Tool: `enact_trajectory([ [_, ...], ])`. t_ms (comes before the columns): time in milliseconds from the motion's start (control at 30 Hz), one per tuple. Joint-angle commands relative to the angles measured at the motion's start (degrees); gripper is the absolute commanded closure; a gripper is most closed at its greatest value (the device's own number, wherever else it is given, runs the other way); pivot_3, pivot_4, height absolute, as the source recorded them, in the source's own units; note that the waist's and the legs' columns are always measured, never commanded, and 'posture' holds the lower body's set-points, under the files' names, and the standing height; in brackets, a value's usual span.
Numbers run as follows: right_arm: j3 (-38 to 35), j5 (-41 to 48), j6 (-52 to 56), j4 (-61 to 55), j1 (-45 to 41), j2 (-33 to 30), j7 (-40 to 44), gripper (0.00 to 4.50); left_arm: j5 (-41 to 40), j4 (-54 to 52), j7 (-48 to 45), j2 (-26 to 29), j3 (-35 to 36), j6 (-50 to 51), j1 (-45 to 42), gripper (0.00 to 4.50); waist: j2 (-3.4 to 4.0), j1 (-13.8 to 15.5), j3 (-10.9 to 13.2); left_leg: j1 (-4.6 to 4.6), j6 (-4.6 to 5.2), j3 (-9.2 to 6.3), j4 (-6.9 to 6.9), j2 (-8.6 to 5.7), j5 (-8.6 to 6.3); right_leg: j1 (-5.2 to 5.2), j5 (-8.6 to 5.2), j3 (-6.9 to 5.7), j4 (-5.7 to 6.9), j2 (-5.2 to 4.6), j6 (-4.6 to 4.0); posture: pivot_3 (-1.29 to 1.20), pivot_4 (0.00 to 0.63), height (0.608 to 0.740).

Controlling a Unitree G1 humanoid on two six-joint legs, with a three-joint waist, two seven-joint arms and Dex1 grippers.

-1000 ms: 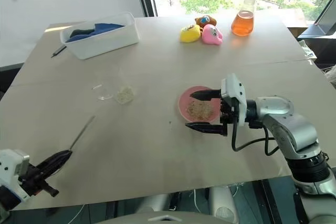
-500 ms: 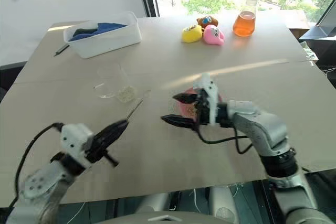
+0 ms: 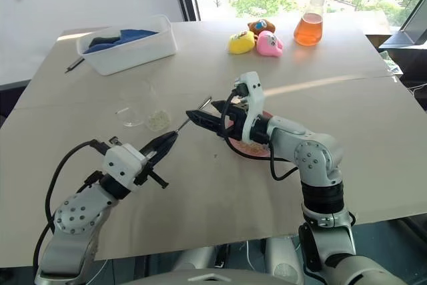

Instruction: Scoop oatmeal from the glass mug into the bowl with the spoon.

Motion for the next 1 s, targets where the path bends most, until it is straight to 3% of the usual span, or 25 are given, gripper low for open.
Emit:
enact_trajectory([
  [33, -0.71, 2.05, -0.37, -0.64, -2.16, 0.87, -0.06, 0.0, 2.15, 0.54, 1.43, -0.09, -1.41, -2.79, -2.0, 4.44, 0.0, -0.18, 0.0, -0.01, 0.0, 0.02, 0.0, 0.0, 0.0, -0.08, 0.0, 0.02, 0.12, 0.0, 0.0, 0.0, 0.15, 0.74],
  [300, -1.43, 3.59, -0.58, 0.63, -3.31, 2.55, -1.06, 0.0, 4.42, 3.11, 2.56, -0.48, -4.42, -4.89, -4.49, 4.44, 0.0, -1.12, 0.0, 0.0, -0.02, 0.07, 0.03, -0.01, 0.03, -0.17, 0.0, 0.07, 0.4, -0.02, 0.0, 0.0, 0.15, 0.74],
  [400, -1.81, 4.1, -0.63, 1.02, -3.52, 2.82, -1.47, 0.82, 4.74, 3.88, 2.94, -0.7, -4.86, -5.1, -5.3, 4.5, 0.0, -1.2, 0.0, -0.01, -0.03, 0.09, 0.04, -0.01, 0.03, -0.25, 0.0, 0.09, 0.51, -0.01, -0.01, 0.0, 0.15, 0.74],
  [567, -2.23, 4.2, -0.74, 1.39, -3.89, 2.54, -1.59, 3.18, 5.23, 4.58, 4.21, -1.44, -4.9, -5.55, -6.16, 4.5, 0.0, -1.26, 0.0, 0.0, -0.06, 0.1, 0.06, -0.01, 0.05, -0.28, -0.01, 0.11, 0.62, -0.01, -0.01, 0.0, 0.15, 0.74],
  [600, -2.32, 4.2, -0.76, 1.5, -3.98, 2.47, -1.59, 3.83, 5.31, 4.68, 4.3, -1.5, -4.94, -5.57, -6.24, 4.5, 0.0, -1.27, 0.0, 0.0, -0.06, 0.11, 0.07, -0.01, 0.05, -0.29, -0.01, 0.11, 0.64, -0.01, -0.01, 0.0, 0.15, 0.74],
  [667, -2.48, 3.82, -1.09, 1.99, -4.26, 2.35, -1.69, 4.48, 5.42, 4.73, 4.9, -1.84, -4.87, -5.73, -5.93, 4.5, 0.0, -1.29, 0.0, 0.0, -0.06, 0.12, 0.07, -0.01, 0.05, -0.31, -0.01, 0.12, 0.66, -0.01, -0.01, 0.0, 0.15, 0.74],
  [967, -2.72, 2.06, -3.08, 4.55, -6.16, 0.9, -1.36, 4.48, 5.49, 3.39, 6.15, -3.18, -5.27, -4.81, -4.77, 4.5, 0.0, -1.3, 0.0, -0.02, -0.06, 0.18, 0.08, -0.01, 0.06, -0.37, -0.01, 0.18, 0.71, -0.01, -0.01, 0.0, 0.15, 0.74],
  [1000, -2.89, 1.89, -3.34, 4.95, -6.5, 0.9, -1.54, 4.5, 5.24, 3.11, 6.35, -3.44, -5.34, -4.9, -4.47, 4.18, 0.0, -1.31, 0.0, -0.02, -0.06, 0.18, 0.08, -0.01, 0.06, -0.37, -0.01, 0.19, 0.72, -0.01, -0.01, 0.0, 0.15, 0.74],
])
